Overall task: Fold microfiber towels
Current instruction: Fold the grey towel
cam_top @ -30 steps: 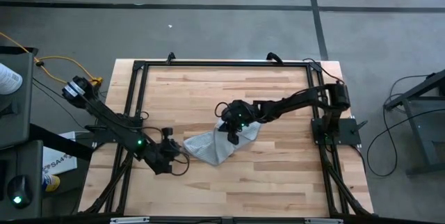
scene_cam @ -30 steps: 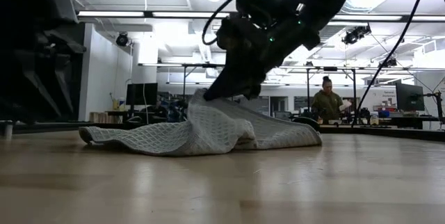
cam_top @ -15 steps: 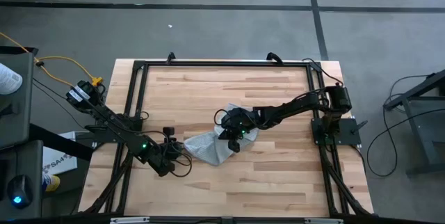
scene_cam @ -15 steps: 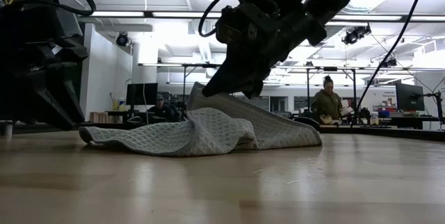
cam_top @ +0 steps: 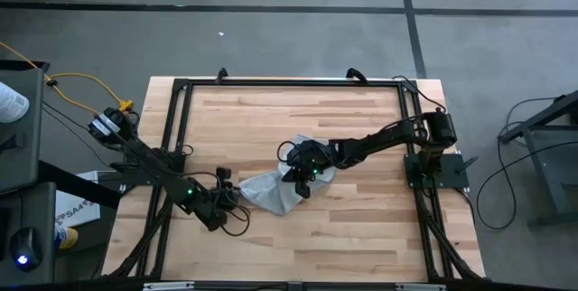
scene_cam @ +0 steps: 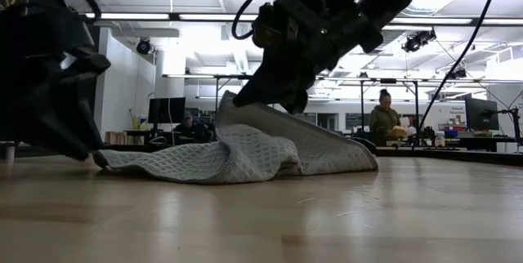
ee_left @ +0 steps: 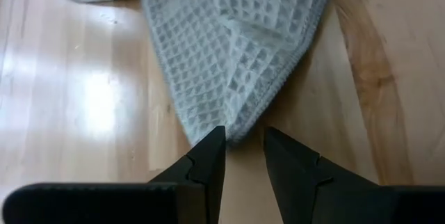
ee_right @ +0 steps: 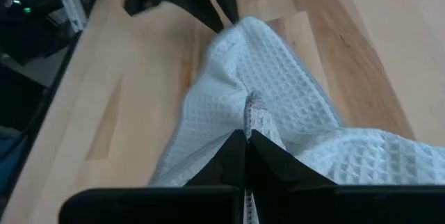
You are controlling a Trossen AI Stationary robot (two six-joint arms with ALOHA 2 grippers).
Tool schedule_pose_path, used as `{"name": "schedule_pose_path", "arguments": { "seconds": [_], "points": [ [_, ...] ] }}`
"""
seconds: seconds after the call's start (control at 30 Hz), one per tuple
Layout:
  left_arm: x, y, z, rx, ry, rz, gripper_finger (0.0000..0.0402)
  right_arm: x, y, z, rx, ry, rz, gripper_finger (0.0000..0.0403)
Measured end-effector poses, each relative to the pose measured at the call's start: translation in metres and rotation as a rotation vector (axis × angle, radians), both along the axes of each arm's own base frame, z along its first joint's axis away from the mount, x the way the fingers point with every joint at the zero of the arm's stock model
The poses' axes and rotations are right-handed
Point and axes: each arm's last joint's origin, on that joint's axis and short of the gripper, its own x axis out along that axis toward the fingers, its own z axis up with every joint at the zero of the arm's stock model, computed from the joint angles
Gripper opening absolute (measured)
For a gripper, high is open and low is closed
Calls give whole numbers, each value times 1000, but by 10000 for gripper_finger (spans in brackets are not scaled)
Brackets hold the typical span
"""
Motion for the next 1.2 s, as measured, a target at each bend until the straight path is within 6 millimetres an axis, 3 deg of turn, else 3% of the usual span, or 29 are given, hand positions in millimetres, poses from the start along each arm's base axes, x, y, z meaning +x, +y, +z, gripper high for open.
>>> {"name": "schedule_pose_path", "arguments": {
  "seconds": [0.2, 0.47, 0.57, 0.7, 0.83, 1.03, 1.2],
  "points": [
    [5, -3, -17, 83, 1, 22, 100, 0, 8, 2, 35, -15, 30, 4],
    [5, -1, -19, 109, -5, 37, 97, 0, 19, 3, 54, -26, 40, 4],
    [4, -1, -20, 112, 3, 36, 73, 1, 22, 5, 51, -43, 44, 4],
    [4, -1, -20, 105, 14, 39, 14, -2, 28, 9, 15, -47, 9, 4],
    [3, 0, -20, 96, 3, 61, 7, -9, 35, 24, -81, -62, -65, 4],
    [-1, 4, -10, 104, -38, 99, 3, -30, 45, 54, -207, -58, -236, 4],
    [-1, 5, 12, 113, -78, 118, 2, -46, 55, 61, -280, -5, -332, 4]
  ]
}}
